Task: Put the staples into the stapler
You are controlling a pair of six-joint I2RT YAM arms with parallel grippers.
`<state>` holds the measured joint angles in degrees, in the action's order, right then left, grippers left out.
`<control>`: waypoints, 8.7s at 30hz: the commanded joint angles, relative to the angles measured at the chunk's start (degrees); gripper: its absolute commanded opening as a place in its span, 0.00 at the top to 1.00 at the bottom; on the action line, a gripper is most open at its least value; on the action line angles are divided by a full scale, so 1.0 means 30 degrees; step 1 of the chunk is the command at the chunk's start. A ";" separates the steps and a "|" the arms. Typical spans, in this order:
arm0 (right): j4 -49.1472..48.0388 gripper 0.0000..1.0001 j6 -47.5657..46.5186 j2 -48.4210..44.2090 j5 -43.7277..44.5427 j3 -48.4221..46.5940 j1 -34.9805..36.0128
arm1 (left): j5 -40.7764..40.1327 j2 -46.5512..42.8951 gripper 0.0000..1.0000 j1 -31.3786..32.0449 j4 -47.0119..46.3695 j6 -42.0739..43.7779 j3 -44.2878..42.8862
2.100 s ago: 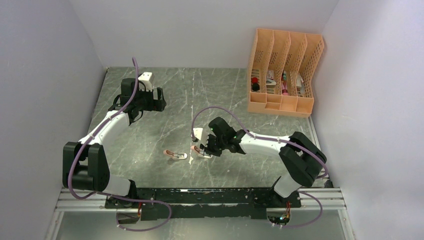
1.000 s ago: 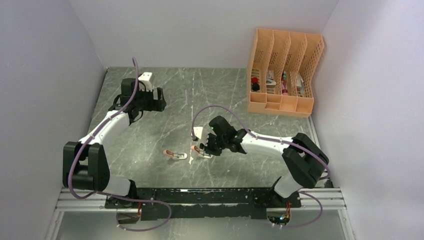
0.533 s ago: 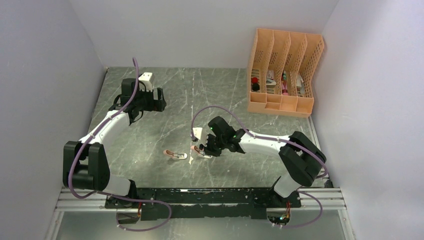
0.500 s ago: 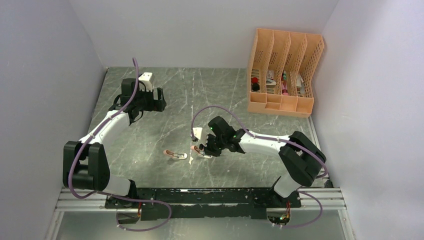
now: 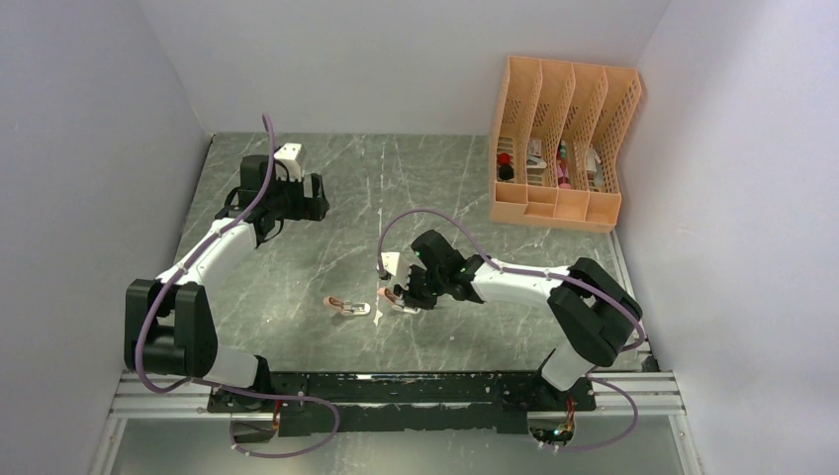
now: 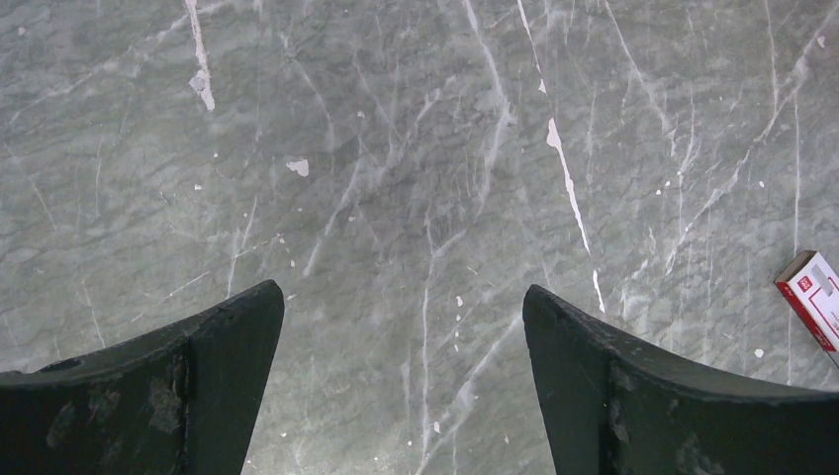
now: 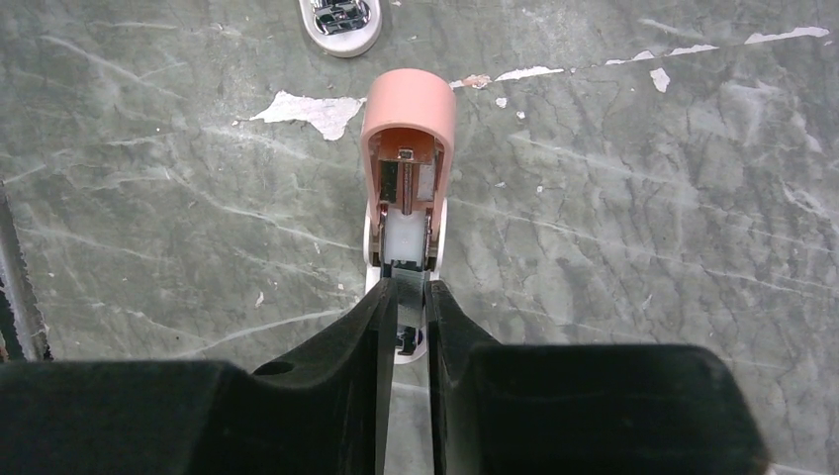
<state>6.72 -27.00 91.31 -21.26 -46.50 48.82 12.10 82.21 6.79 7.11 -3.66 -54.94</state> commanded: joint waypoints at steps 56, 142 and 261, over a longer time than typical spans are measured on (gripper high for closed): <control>0.0123 0.74 0.0648 0.0154 -0.0736 -0.0075 -0.0333 | 0.0422 0.0239 0.05 -0.0255 -0.0359 -0.0027 -0.0760; -0.0259 0.35 0.2699 0.1521 0.5980 -0.3455 0.3109 | 0.2654 -0.3759 0.10 -0.1530 -0.1573 -0.1825 0.0409; 0.0212 0.97 0.0746 -0.0116 0.7313 -0.2154 0.2758 | 0.3675 -0.1734 0.16 -0.1530 -0.1453 -0.2178 0.0199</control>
<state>1.10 -18.72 88.92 2.81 -49.19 57.76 21.37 77.01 2.61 3.31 -9.91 -53.41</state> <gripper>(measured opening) 0.298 0.838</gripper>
